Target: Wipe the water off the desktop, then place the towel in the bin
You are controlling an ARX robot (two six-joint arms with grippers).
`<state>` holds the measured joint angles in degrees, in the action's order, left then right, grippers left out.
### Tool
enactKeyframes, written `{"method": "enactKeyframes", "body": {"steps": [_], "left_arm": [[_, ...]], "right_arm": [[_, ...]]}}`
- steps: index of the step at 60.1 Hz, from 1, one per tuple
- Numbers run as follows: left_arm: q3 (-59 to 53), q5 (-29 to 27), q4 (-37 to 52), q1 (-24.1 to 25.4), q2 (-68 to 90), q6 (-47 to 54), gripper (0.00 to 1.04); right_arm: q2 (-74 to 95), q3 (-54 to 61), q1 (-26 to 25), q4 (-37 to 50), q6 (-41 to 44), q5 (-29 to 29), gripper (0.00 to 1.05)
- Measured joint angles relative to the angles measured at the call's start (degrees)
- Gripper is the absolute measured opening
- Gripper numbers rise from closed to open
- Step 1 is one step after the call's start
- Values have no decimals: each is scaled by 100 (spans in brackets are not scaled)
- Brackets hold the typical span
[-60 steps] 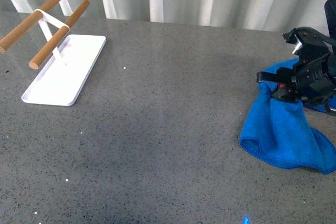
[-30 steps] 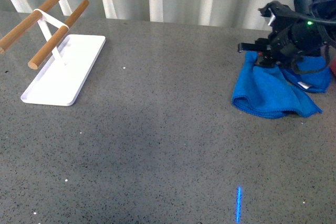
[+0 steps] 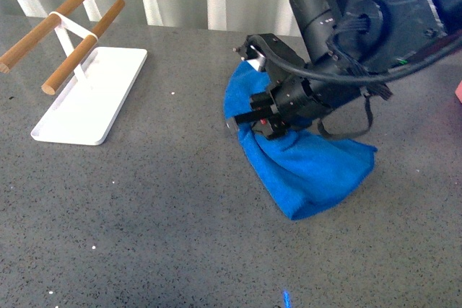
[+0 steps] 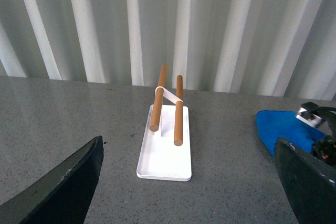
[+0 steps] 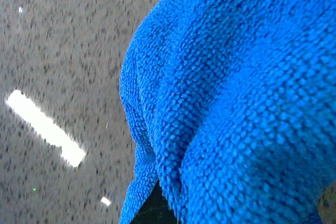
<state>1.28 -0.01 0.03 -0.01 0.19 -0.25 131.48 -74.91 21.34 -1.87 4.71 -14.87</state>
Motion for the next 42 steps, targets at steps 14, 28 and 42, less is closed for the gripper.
{"method": "enactKeyframes", "body": {"steps": [14, 28, 42], "left_arm": [[0, 0, 0, 0, 0, 0, 98], [0, 0, 0, 0, 0, 0, 98], [0, 0, 0, 0, 0, 0, 98]], "right_arm": [[-1250, 2168, -221, 761, -17, -208, 4], [-2341, 3379, -739, 1003, 0, -518, 4], [-2699, 3829, -1764, 920, 450, -623, 4]]}}
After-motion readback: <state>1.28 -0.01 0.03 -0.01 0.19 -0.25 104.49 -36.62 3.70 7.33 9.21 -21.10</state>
